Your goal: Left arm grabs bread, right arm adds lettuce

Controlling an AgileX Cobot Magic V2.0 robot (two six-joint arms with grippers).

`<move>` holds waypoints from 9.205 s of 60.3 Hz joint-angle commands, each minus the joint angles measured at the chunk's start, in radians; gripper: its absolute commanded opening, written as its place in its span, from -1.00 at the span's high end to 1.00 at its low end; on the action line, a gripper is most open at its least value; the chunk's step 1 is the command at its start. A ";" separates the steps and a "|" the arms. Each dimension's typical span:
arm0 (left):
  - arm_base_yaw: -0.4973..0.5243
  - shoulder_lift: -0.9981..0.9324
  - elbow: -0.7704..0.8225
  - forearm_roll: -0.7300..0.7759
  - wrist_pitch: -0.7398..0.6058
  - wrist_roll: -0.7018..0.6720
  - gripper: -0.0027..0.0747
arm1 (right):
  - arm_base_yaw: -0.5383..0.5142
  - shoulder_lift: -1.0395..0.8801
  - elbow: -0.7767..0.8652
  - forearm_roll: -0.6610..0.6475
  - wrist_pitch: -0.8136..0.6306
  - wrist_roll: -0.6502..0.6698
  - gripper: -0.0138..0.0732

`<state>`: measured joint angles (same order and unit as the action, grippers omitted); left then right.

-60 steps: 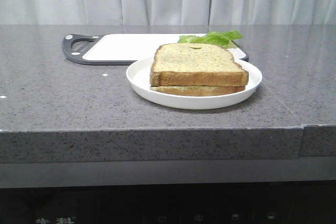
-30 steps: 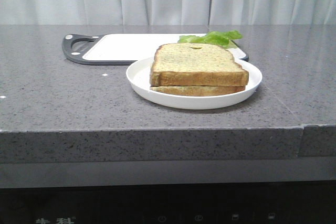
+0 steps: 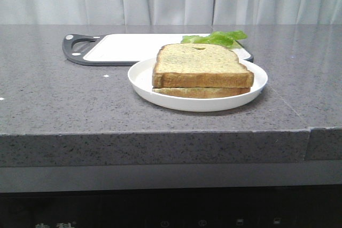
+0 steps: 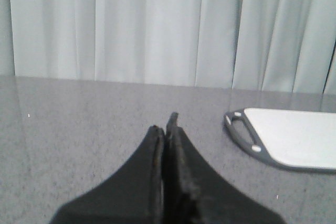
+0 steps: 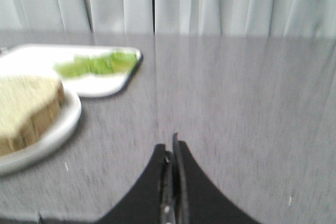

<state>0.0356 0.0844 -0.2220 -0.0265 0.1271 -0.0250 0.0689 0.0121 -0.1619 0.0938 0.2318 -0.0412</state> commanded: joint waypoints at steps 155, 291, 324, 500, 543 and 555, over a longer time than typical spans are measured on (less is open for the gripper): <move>-0.704 1.628 -1.190 -0.172 0.535 -0.020 0.99 | -0.006 0.425 -0.390 0.000 0.032 -0.006 -0.55; -0.676 0.635 -0.617 0.743 0.312 -0.684 0.99 | 0.163 1.927 -1.683 0.091 0.442 -0.291 -0.27; -0.676 0.635 -0.617 0.743 0.314 -0.684 0.99 | 0.163 2.056 -1.789 0.093 0.483 -0.291 0.08; -0.676 0.787 -0.725 0.482 0.352 -0.708 0.98 | 0.386 0.907 -0.776 0.303 0.139 -0.290 0.82; -0.417 1.383 -0.993 -1.246 0.613 0.587 0.98 | 0.384 0.515 -0.542 0.223 0.231 -0.286 0.82; -0.417 1.475 -0.993 -1.244 0.669 0.609 0.98 | 0.384 0.515 -0.542 0.224 0.242 -0.286 0.82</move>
<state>-0.3816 1.5676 -1.1794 -1.2032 0.7689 0.5695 0.4550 0.5272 -0.6793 0.3201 0.5387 -0.3216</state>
